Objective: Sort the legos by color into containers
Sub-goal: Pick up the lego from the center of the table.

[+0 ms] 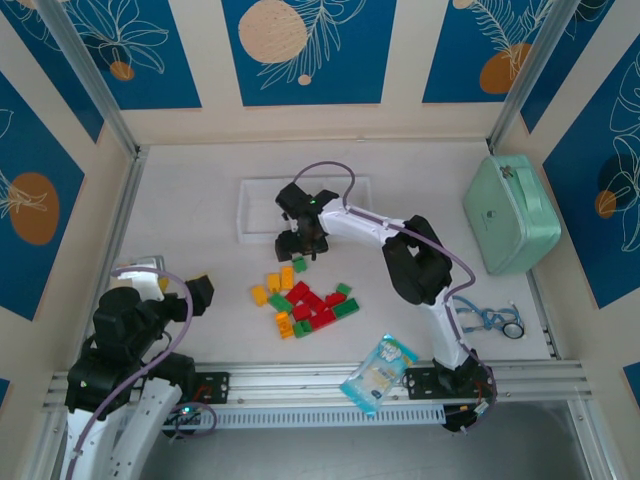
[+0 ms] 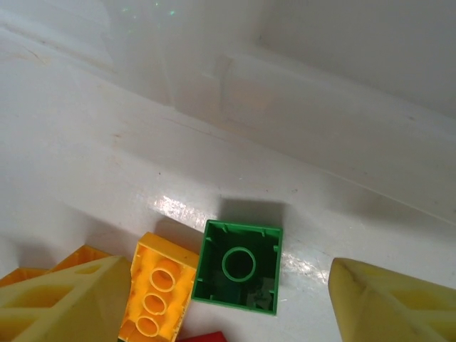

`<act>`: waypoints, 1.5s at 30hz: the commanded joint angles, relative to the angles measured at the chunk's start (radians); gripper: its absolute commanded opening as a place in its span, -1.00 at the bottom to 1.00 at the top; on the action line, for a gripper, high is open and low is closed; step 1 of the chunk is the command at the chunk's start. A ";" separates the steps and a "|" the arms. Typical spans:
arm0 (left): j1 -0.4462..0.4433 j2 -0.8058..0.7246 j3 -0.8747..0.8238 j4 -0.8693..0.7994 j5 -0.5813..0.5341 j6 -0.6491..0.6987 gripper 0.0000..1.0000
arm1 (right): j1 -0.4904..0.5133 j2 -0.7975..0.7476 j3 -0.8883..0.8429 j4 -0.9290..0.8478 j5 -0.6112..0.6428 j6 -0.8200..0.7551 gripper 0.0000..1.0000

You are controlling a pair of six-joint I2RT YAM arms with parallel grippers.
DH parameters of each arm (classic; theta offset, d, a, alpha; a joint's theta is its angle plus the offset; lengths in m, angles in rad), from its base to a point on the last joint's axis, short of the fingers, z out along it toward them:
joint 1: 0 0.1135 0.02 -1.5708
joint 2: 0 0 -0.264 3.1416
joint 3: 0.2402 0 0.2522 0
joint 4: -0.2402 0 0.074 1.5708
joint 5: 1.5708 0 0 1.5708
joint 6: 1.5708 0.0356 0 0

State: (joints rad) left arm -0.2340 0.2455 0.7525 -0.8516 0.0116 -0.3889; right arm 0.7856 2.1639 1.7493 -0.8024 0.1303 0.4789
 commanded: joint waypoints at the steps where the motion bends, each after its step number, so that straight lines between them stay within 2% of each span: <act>1: -0.002 0.010 -0.015 0.036 0.061 0.026 0.99 | 0.005 0.040 0.047 -0.059 0.001 -0.029 0.46; 4: -0.003 0.027 -0.023 0.057 0.142 0.041 0.99 | 0.006 0.064 0.068 -0.082 0.004 -0.035 0.41; 8: -0.008 0.086 -0.034 0.097 0.312 0.072 0.99 | 0.003 0.077 0.070 -0.096 -0.005 -0.030 0.34; 12: -0.019 0.171 -0.031 0.097 0.372 0.081 0.99 | -0.001 0.078 0.054 -0.095 -0.008 -0.028 0.32; 21: -0.028 0.196 -0.031 0.098 0.372 0.080 0.99 | -0.003 0.074 0.043 -0.094 -0.015 -0.037 -0.02; 34: -0.031 0.202 -0.033 0.097 0.351 0.077 0.99 | -0.008 0.025 -0.006 -0.090 -0.036 -0.053 -0.24; 36: -0.030 0.211 -0.030 0.091 0.344 0.076 0.99 | -0.008 0.001 -0.013 -0.099 -0.037 -0.056 -0.32; 45: -0.031 0.216 -0.028 0.088 0.329 0.073 0.99 | -0.012 -0.199 -0.034 -0.156 0.023 -0.100 -0.36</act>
State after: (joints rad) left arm -0.2539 0.4633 0.7261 -0.7700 0.3542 -0.3313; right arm 0.7830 2.0632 1.7054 -0.9070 0.1387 0.4118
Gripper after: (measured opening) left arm 0.994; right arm 0.326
